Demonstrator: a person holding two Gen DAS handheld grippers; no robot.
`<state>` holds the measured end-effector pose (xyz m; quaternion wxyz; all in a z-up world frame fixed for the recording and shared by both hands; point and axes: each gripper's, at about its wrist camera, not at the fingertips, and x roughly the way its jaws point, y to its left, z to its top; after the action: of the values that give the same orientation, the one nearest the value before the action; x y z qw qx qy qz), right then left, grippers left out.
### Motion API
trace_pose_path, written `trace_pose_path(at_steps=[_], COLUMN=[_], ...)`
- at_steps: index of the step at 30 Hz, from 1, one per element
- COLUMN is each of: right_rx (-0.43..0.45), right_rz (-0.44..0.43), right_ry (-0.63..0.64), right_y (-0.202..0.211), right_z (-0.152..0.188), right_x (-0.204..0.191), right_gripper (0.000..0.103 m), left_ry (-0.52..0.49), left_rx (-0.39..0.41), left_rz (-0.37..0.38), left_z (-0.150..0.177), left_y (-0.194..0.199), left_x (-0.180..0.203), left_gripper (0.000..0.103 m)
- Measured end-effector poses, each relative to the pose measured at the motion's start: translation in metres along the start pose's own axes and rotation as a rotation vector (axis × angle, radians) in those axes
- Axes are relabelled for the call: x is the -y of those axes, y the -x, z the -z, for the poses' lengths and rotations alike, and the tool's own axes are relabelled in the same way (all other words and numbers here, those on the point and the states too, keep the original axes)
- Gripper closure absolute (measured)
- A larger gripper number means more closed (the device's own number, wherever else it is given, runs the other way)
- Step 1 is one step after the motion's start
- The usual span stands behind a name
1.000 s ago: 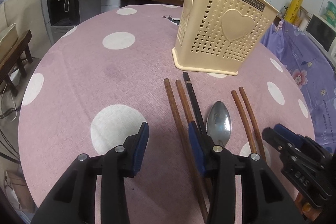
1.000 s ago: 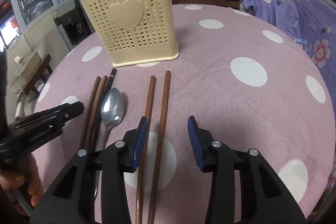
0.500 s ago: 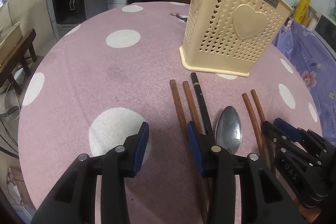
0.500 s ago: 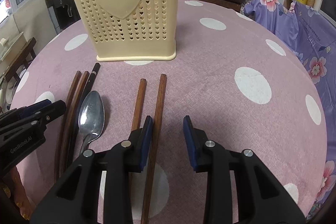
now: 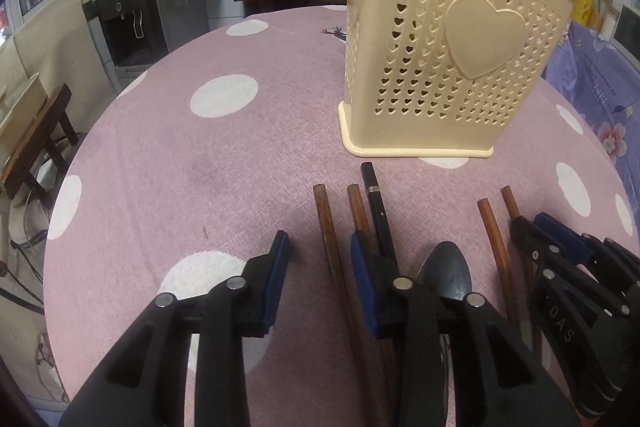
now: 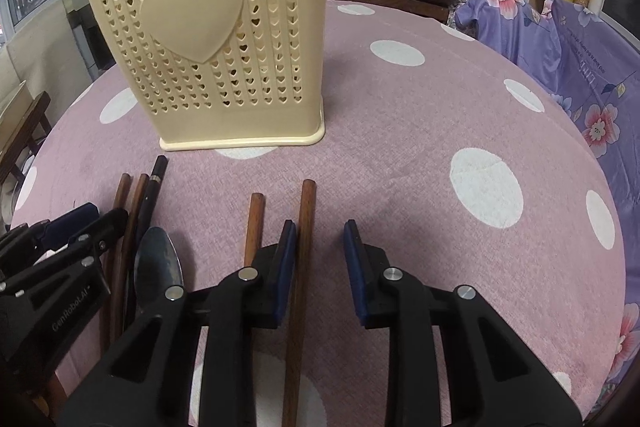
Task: Organize utensils
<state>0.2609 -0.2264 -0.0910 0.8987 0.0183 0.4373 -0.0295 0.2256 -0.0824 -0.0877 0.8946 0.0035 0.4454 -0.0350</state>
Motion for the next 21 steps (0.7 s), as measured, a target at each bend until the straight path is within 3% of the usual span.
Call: trace_pose_path(at_steps=[8, 12, 21], right_rx=[0.005, 0.010, 0.018], right_rz=[0.001, -0.002, -0.021], right_ry=[0.037, 0.040, 0.023], right_y=[0.0008, 0.0011, 0.0019], right_z=[0.0003, 0.0017, 0.0031], right_x=[-0.0088, -0.0090, -0.0053], right_gripper=[0.093, 0.094, 0.094], left_ry=[0.001, 0.014, 0.016], left_rx=[0.008, 0.011, 0.017], left_rz=[-0.006, 0.002, 0.014], left_z=[0.0073, 0.0085, 0.0061], left_y=[0.0052, 0.0062, 0.0052], left_x=[0.0021, -0.0002, -0.0041], left_gripper=[0.087, 0.093, 0.095])
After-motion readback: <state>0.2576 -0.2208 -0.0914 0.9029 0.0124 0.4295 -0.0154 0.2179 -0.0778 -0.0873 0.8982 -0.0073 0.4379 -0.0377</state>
